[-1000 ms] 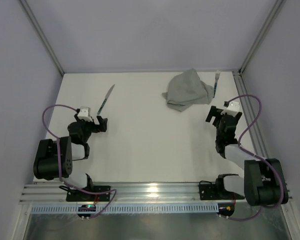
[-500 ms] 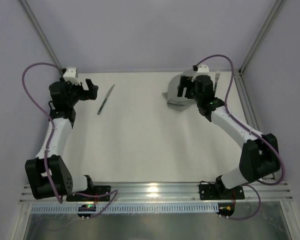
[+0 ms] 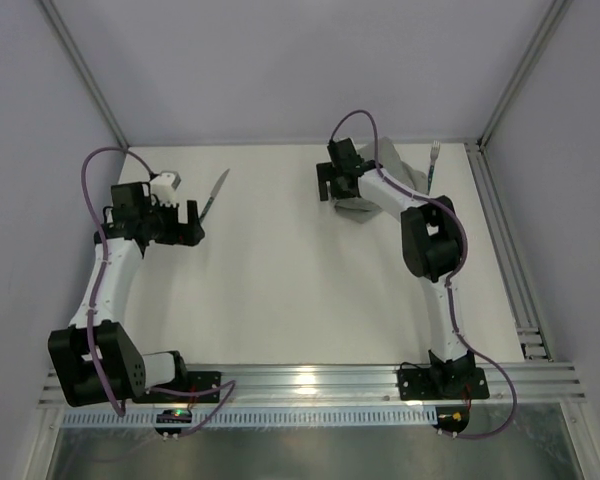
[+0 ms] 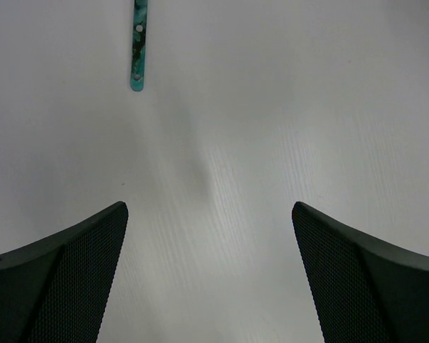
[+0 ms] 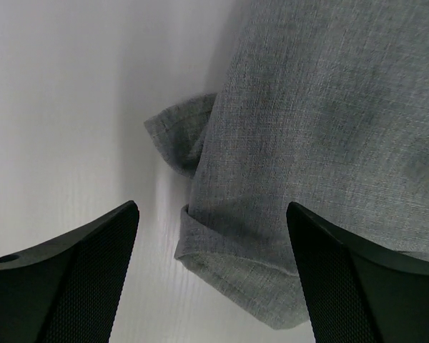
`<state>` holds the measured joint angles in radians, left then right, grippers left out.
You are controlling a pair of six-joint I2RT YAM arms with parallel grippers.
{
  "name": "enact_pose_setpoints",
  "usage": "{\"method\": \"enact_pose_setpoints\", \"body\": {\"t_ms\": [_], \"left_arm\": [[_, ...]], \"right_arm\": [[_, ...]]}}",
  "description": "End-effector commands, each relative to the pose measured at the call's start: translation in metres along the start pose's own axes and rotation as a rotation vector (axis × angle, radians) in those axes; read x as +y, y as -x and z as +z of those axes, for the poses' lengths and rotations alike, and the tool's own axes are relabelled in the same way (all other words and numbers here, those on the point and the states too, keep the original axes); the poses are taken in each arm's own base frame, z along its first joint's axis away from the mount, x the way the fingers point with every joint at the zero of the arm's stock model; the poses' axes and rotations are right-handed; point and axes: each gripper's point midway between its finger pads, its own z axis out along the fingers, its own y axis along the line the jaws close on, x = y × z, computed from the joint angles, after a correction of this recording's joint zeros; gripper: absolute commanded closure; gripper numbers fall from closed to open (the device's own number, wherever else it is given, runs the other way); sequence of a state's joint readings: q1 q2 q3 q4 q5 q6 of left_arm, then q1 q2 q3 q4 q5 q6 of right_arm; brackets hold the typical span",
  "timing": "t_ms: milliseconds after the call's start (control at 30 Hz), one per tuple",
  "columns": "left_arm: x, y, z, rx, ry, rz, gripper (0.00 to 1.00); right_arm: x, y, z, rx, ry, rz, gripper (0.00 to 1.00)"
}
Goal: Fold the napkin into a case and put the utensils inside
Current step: Pick up the crumpled napkin from the corner of the board, then move the crumpled napkin to the center of the board.
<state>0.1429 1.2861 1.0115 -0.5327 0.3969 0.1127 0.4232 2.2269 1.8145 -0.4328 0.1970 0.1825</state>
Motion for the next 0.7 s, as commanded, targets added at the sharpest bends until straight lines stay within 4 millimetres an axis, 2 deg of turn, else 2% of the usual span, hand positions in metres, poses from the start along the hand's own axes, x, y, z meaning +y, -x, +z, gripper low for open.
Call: {"method": "enact_pose_setpoints", "body": {"t_ms": [0,67,100,133,200,233,267,333,367,400,467,500,533,600,633,667], "left_arm": [[-0.013,-0.003,-0.020,-0.010,-0.028,0.067,0.01],[-0.018,-0.005,-0.022,-0.010,-0.047,0.066,0.01],[-0.020,-0.005,-0.023,-0.012,-0.054,0.065,0.01],[-0.021,-0.005,-0.025,-0.011,-0.061,0.061,0.01],[-0.025,-0.003,-0.028,-0.015,-0.075,0.059,0.01],[-0.025,-0.001,-0.029,-0.020,-0.075,0.059,0.01],[-0.026,-0.001,-0.031,-0.016,-0.077,0.058,0.01],[-0.027,0.002,-0.034,-0.021,-0.077,0.063,0.01],[-0.029,0.001,-0.036,-0.011,-0.081,0.058,0.01],[-0.031,0.001,-0.038,-0.009,-0.087,0.056,0.01],[-0.034,0.006,-0.044,-0.018,-0.095,0.066,0.01],[-0.036,0.005,-0.046,-0.012,-0.104,0.062,0.01],[-0.037,0.006,-0.049,-0.015,-0.107,0.067,0.01],[-0.041,0.011,-0.056,-0.030,-0.112,0.076,0.01],[-0.042,0.012,-0.058,-0.037,-0.115,0.079,0.01],[-0.043,0.015,-0.061,-0.044,-0.116,0.084,0.01]], "right_arm": [[-0.010,-0.025,-0.003,0.119,-0.068,-0.073,0.12],[-0.016,-0.033,-0.001,0.133,-0.092,-0.076,0.16],[-0.016,-0.033,-0.001,0.127,-0.097,-0.074,0.22],[-0.018,-0.034,-0.002,0.127,-0.103,-0.076,0.43],[-0.017,-0.029,-0.011,0.109,-0.103,-0.075,0.69],[-0.015,-0.025,-0.016,0.097,-0.099,-0.081,0.87],[-0.006,-0.014,-0.030,0.063,-0.079,-0.092,0.95],[0.007,0.002,-0.050,0.019,-0.047,-0.132,0.97],[0.027,0.012,-0.067,-0.017,-0.008,-0.166,0.97],[0.040,0.030,-0.095,-0.072,0.041,-0.179,0.97],[0.069,0.055,-0.139,-0.163,0.144,-0.217,0.97],[0.102,0.062,-0.167,-0.212,0.277,-0.243,0.97],[0.112,0.080,-0.211,-0.299,0.362,-0.240,0.97],[0.133,0.097,-0.260,-0.400,0.525,-0.226,0.97],[0.136,0.104,-0.298,-0.459,0.614,-0.226,0.97],[0.135,0.102,-0.306,-0.469,0.627,-0.221,0.97]]}}
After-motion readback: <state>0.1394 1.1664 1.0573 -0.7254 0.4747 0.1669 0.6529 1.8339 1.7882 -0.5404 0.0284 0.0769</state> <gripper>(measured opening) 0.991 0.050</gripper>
